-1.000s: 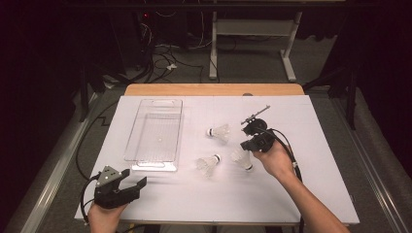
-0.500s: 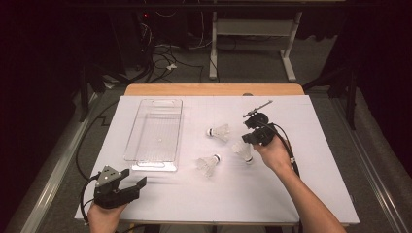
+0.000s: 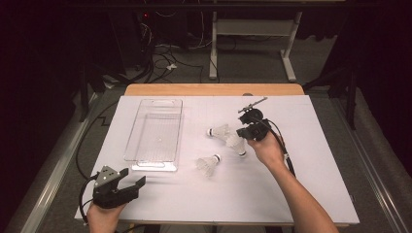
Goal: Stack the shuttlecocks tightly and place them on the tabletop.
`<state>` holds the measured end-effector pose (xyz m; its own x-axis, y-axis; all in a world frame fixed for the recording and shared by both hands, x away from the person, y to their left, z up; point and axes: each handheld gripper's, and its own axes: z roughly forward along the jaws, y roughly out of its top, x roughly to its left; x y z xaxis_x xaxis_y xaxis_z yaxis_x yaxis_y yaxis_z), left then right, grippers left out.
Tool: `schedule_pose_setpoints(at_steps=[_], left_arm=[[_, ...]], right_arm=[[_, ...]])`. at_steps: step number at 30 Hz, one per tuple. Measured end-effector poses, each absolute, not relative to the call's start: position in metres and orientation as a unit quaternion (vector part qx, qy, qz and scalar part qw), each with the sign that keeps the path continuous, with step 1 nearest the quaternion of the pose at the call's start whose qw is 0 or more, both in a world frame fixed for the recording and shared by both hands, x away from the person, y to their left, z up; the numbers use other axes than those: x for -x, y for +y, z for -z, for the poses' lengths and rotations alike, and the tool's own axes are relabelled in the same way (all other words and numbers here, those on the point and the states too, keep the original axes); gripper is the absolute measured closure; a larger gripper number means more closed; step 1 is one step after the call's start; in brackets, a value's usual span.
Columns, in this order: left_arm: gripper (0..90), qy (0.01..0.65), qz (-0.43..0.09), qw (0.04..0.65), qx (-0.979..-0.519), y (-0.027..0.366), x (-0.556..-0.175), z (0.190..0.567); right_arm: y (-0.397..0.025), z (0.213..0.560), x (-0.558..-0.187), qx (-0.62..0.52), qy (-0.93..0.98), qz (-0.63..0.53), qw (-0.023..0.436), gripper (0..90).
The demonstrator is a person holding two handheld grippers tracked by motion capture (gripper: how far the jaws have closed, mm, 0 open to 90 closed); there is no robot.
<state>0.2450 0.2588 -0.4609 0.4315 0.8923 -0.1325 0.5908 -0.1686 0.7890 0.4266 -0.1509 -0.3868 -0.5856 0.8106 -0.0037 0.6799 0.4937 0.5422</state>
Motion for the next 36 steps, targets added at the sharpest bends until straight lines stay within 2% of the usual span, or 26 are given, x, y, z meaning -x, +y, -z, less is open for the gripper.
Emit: schedule_pose_setpoints(at_steps=[18, 36], left_arm=[[29.5, 0.501, -0.183, 0.41, -0.74, 0.26, -0.246, 0.461], [29.4, 0.5, -0.181, 0.407, -0.743, 0.26, -0.247, 0.461]], right_arm=[[-0.14, 0.394, -0.43, -0.432, 0.85, -0.275, 0.127, 90.0], [-0.15, 0.395, -0.427, -0.433, 0.853, -0.265, 0.123, 87.4]])
